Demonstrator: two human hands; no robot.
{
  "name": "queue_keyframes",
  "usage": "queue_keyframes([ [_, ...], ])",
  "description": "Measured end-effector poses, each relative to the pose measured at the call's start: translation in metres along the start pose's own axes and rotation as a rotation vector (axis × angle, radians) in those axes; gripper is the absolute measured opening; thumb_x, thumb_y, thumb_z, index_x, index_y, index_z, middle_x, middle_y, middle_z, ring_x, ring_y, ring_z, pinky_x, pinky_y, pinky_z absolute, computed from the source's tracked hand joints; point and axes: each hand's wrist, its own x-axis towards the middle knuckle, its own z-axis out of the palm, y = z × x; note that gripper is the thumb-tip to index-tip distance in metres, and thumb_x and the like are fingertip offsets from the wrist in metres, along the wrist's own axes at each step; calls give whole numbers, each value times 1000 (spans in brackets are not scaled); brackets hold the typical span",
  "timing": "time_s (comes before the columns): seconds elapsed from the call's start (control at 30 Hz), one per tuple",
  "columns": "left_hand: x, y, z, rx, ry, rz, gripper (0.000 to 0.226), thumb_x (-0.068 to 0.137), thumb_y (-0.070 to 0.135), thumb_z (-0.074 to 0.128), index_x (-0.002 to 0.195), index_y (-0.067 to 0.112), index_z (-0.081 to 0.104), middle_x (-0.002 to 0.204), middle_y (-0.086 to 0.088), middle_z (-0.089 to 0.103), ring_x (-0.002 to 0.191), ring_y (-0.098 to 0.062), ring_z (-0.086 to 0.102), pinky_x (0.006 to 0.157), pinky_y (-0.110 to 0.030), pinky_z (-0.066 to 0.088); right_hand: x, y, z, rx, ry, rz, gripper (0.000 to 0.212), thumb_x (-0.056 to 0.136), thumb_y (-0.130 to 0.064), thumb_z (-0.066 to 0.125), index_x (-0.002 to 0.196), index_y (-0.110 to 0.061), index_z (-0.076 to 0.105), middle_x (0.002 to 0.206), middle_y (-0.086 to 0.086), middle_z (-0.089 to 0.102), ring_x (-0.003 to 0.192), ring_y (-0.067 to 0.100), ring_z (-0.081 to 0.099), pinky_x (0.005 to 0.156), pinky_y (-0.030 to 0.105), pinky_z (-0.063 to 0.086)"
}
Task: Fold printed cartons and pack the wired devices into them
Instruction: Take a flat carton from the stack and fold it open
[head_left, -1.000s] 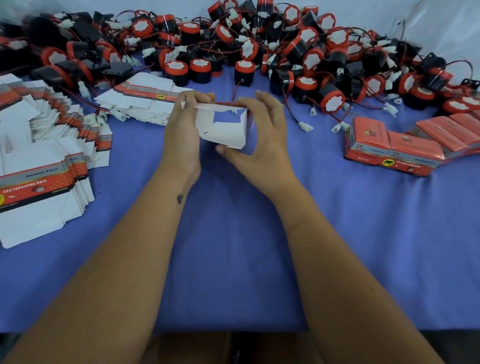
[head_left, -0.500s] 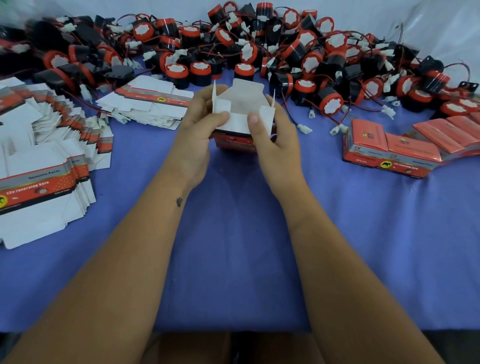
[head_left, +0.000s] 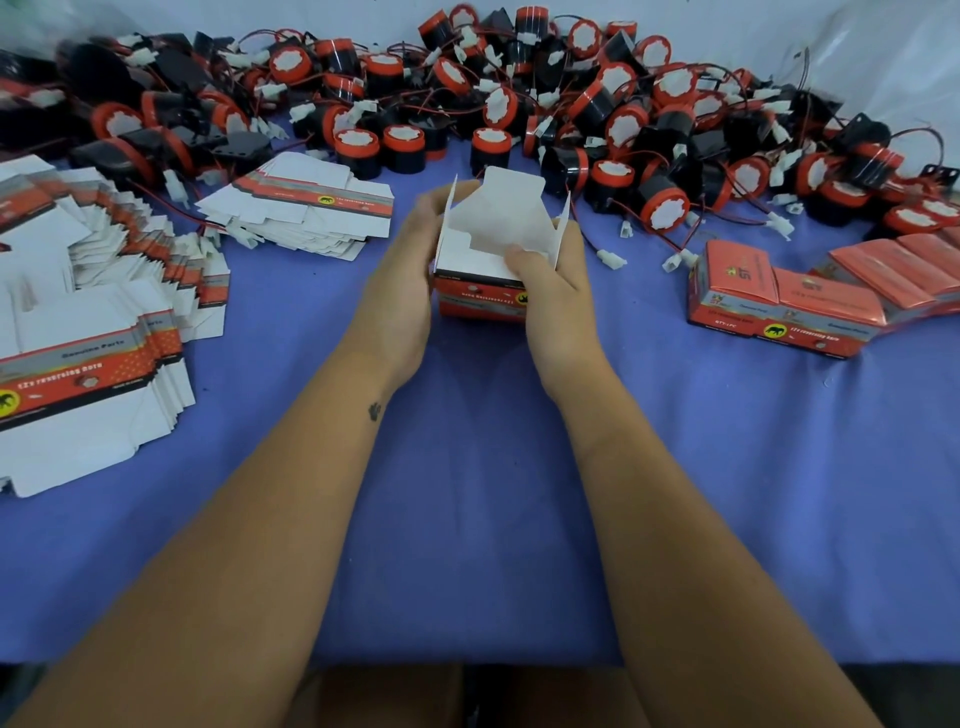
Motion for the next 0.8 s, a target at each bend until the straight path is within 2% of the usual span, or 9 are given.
queue_keyframes([
  [0.07,-2,-1,1,171,-8,55,30,104,36,38,128,31,55,126,6,64,110,-4,63,83,-19,50,0,0,0,5,-19,4,17,95,-8,49,101,-24,52,100,-1,60,82,5,58,70,20,52],
  [0.17,-1,-3,-1,264,-33,70,28,105,22,40,129,31,50,125,10,59,98,8,59,78,-11,47,-1,2,-1,43,-85,9,12,97,-18,50,107,-24,53,104,-1,62,89,5,62,76,22,54],
  [0.2,-1,-3,-1,277,-28,67,28,105,20,39,129,30,49,124,10,59,96,9,59,76,-10,47,-1,2,-1,88,-118,20,14,99,-27,48,111,-24,54,107,-2,64,93,6,63,80,24,55],
  [0.3,0,-4,0,271,19,66,27,106,19,36,126,31,49,121,11,61,96,9,59,76,-11,47,0,3,-3,223,-152,65,43,105,-43,28,127,-18,56,116,-1,68,108,12,64,92,29,53],
  [0.4,0,-4,0,259,54,73,27,106,18,36,124,31,51,118,11,62,94,9,59,75,-11,47,1,3,-2,146,-134,76,40,105,-40,31,131,-22,56,128,2,65,121,19,59,106,42,45],
  [0.43,0,-4,0,258,60,73,27,106,18,36,124,29,52,118,11,62,93,9,59,74,-11,47,2,4,-2,113,-142,68,35,104,-39,35,128,-27,57,128,0,64,121,17,58,107,43,45],
  [0.57,1,-2,1,250,88,60,27,105,17,36,121,30,54,115,11,62,90,9,59,72,-11,47,3,4,-3,29,-181,39,25,93,-39,43,113,-41,58,112,-11,67,104,6,63,93,32,51],
  [0.67,1,-1,2,247,108,59,29,105,17,35,111,39,54,111,15,63,87,10,59,70,-10,46,4,4,-3,23,-209,16,25,94,-36,42,115,-40,56,112,-12,65,103,5,61,93,32,51],
  [0.8,1,0,1,233,114,64,30,104,15,35,110,36,55,105,19,64,85,10,59,69,-11,47,4,5,-4,56,-249,-10,31,96,-24,41,126,-30,49,113,-9,63,99,6,61,89,31,52],
])
